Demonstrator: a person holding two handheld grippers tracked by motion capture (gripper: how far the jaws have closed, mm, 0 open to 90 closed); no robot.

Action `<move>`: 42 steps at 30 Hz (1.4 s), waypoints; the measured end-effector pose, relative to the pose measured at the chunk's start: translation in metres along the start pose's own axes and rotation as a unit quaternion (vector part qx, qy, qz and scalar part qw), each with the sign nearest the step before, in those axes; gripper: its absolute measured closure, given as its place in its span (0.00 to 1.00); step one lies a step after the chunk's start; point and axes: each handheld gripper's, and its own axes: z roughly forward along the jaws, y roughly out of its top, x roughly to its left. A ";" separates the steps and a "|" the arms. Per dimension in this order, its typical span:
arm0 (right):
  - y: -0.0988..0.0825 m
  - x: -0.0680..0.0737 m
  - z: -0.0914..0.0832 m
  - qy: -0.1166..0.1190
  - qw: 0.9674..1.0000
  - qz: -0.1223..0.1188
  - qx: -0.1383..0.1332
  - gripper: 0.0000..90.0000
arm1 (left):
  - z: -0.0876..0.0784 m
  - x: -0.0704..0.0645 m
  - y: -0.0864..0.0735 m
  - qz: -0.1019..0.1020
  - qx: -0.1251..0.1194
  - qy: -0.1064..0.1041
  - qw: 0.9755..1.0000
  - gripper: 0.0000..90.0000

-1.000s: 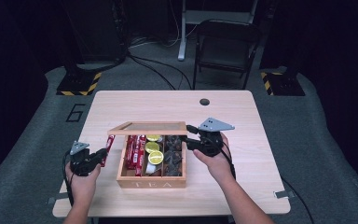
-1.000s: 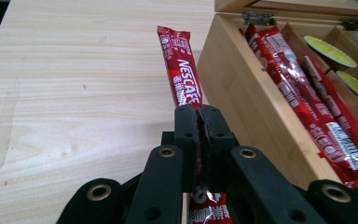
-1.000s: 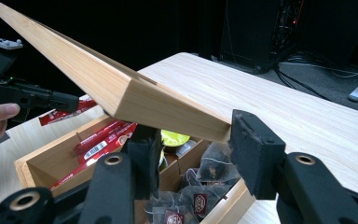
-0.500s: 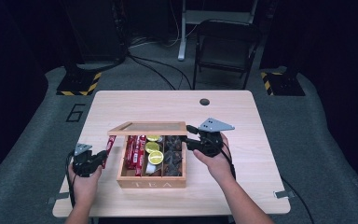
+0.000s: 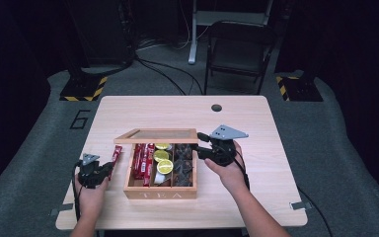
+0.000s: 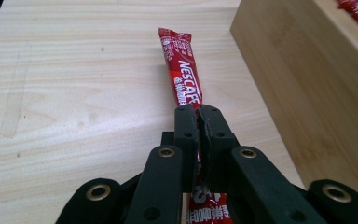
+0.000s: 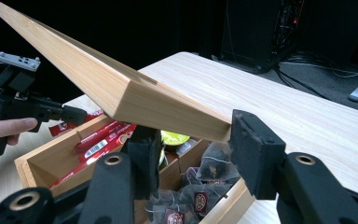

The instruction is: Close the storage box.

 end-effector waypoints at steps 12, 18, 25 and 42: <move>0.000 0.001 0.000 -0.001 1.000 0.003 0.000 0.60 | 0.008 0.006 -0.006 0.000 0.017 0.015 1.000 0.95; -0.001 0.001 0.000 -0.001 1.000 0.003 -0.001 0.59 | 0.009 0.005 -0.007 0.006 0.022 0.020 1.000 0.95; -0.001 0.000 0.000 -0.001 1.000 0.003 -0.001 0.59 | 0.010 0.005 -0.007 0.008 0.024 0.023 0.999 0.92; -0.001 0.001 0.000 -0.002 1.000 0.003 -0.001 0.59 | 0.001 0.004 -0.002 -0.001 0.008 0.020 1.000 0.75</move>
